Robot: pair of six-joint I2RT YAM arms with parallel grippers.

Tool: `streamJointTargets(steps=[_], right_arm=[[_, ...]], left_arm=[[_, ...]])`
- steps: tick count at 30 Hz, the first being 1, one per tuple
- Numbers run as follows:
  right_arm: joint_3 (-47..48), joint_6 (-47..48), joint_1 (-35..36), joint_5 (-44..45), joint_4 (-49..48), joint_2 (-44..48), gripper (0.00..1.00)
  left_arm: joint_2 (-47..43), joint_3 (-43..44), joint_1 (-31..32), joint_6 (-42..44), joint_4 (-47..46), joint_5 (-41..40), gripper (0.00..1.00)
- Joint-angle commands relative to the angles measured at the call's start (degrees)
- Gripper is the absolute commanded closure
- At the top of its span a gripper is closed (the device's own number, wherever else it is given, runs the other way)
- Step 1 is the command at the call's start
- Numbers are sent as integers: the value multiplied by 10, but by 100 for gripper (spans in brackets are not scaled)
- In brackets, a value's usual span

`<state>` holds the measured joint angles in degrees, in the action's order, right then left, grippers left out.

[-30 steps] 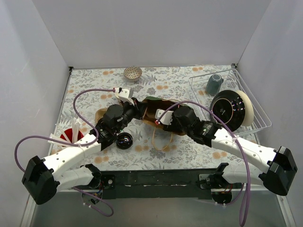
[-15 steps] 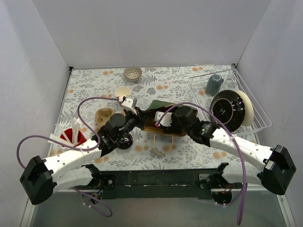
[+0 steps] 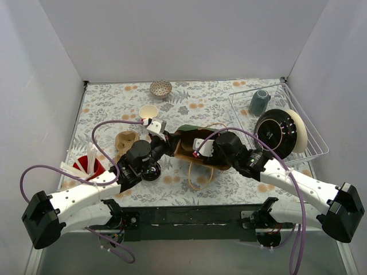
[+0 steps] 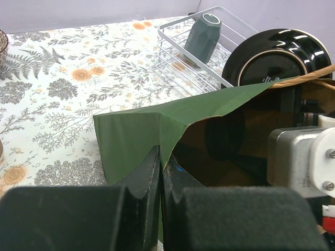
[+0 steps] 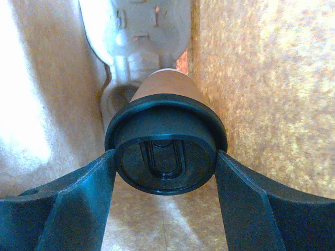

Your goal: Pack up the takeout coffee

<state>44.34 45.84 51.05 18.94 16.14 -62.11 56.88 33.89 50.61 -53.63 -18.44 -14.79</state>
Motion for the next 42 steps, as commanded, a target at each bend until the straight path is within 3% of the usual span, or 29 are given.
streamJointTargets(steps=[1, 9, 15, 20, 32, 42], right_arm=[[10, -3, -2, 10, 21, 1, 77], [7, -6, -2, -8, 7, -2, 78], [29, -5, -4, -14, -47, -49, 78], [63, 9, -5, -12, -67, -93, 79], [32, 49, -30, 7, -66, -60, 80], [65, 125, -31, 9, -120, -117, 81]], left_arm=[[-24, 13, 11, 22, -7, -31, 100], [-14, 14, 31, 62, -13, -79, 100], [25, 13, 28, 141, -97, -132, 100], [39, 7, 20, 139, -102, -150, 100], [1, -5, 20, 117, -57, -125, 100], [7, -1, 20, 111, -53, -101, 100]])
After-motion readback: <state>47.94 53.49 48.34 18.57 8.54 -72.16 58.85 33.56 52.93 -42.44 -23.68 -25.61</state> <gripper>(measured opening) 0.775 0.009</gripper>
